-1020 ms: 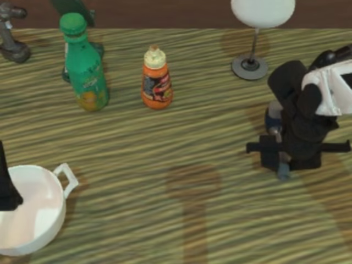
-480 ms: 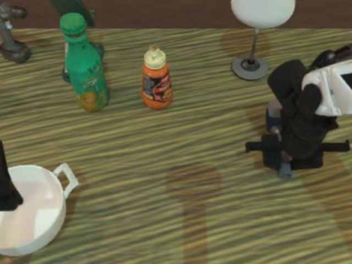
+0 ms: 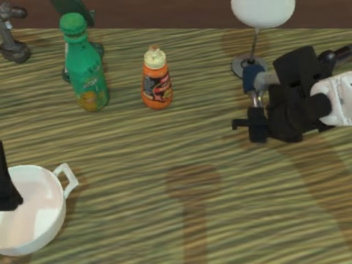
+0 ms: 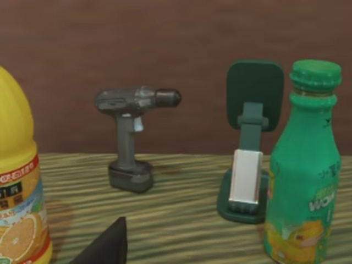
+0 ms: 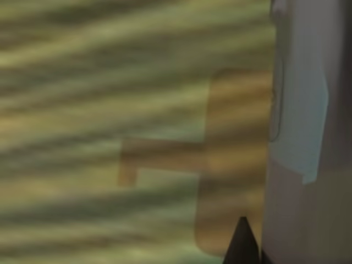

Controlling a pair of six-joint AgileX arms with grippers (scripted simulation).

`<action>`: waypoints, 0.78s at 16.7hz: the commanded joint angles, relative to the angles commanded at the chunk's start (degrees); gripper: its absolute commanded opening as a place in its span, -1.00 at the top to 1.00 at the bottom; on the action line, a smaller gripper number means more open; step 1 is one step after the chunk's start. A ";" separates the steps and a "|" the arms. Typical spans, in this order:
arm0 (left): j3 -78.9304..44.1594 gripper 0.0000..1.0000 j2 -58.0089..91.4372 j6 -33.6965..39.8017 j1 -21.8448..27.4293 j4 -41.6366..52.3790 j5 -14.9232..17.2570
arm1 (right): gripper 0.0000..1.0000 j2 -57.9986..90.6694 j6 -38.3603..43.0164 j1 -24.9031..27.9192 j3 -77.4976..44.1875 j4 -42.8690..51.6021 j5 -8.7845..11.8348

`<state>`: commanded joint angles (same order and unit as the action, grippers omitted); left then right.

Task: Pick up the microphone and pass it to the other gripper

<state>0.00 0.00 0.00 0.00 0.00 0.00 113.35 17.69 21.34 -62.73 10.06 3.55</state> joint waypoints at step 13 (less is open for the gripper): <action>0.00 -1.00 0.00 0.00 0.00 0.00 0.00 | 1.00 -15.46 -15.52 -0.41 16.86 -58.65 18.32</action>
<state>0.00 0.00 0.00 0.00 0.00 0.00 97.88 2.17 20.93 -45.87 -48.59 21.87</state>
